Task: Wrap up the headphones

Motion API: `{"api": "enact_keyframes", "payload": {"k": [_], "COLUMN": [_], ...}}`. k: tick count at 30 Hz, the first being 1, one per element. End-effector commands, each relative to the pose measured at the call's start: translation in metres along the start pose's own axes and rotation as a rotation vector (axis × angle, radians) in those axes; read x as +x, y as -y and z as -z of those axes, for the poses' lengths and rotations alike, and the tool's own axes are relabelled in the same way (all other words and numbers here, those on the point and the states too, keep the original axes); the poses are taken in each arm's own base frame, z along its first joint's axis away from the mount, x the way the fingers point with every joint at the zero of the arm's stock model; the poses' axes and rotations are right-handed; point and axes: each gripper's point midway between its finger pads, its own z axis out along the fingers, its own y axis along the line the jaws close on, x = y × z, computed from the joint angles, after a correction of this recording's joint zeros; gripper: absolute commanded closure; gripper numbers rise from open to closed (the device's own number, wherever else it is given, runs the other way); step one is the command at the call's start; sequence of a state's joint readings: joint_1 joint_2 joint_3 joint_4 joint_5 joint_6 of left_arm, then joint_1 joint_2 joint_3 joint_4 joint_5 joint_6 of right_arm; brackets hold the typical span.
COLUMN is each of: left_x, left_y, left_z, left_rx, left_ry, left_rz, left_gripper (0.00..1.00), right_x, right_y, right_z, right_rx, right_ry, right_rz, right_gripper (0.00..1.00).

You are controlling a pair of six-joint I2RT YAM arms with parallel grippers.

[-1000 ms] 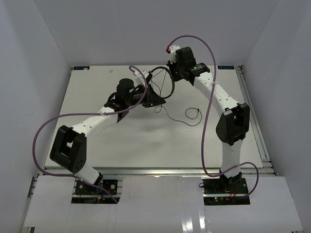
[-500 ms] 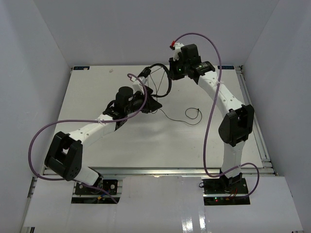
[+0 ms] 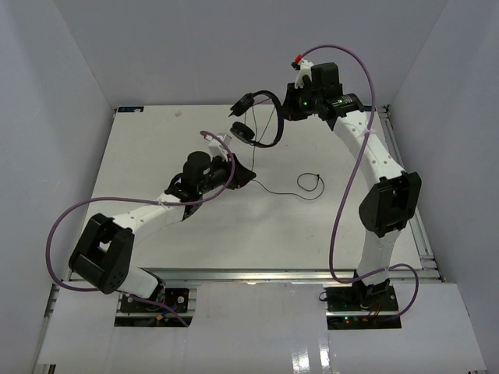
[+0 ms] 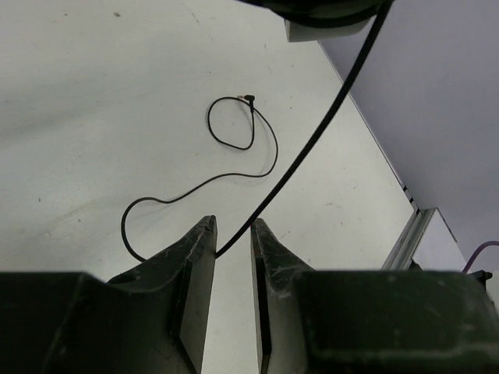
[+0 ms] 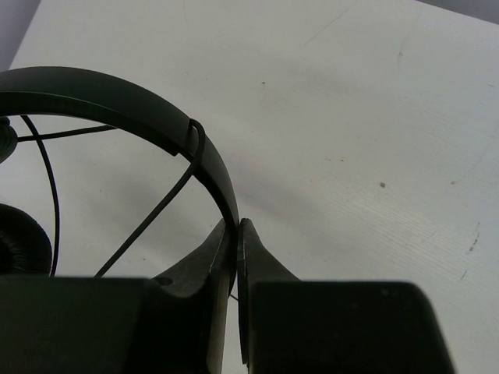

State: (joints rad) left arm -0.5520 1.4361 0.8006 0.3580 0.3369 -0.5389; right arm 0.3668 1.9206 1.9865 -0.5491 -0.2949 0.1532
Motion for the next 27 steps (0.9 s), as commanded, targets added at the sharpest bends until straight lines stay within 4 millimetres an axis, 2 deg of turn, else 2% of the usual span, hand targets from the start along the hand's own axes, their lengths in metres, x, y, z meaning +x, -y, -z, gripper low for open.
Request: {"api": "enact_keyframes", "payload": {"k": [1, 7, 10, 16, 18, 27], "left_x": [-0.015, -0.010, -0.005, -0.003, -0.006, 0.007], "left_y": [0.009, 0.003, 0.002, 0.017, 0.023, 0.033], "left_z": [-0.002, -0.008, -0.011, -0.015, -0.015, -0.020], "left_rx": [0.041, 0.050, 0.067, 0.180, 0.220, 0.295], "left_ry": [0.073, 0.076, 0.071, 0.088, 0.113, 0.153], "left_rz": [-0.055, -0.088, -0.097, -0.106, -0.114, -0.153], "left_gripper": [0.65, 0.69, 0.64, 0.55, 0.53, 0.48], "right_x": [-0.043, -0.038, -0.037, -0.031, -0.027, -0.025], "right_y": [-0.039, -0.046, -0.050, -0.055, -0.055, -0.057], "right_z": [0.038, 0.051, 0.060, 0.065, 0.063, 0.065], "right_rx": [-0.122, -0.204, -0.226, -0.263, -0.267, -0.277], "right_ry": [0.128, 0.117, 0.121, 0.112, 0.104, 0.101], "right_rz": [0.006, -0.037, -0.043, -0.069, -0.079, -0.088], "right_gripper": [0.92, 0.92, 0.92, 0.92, 0.92, 0.92]}}
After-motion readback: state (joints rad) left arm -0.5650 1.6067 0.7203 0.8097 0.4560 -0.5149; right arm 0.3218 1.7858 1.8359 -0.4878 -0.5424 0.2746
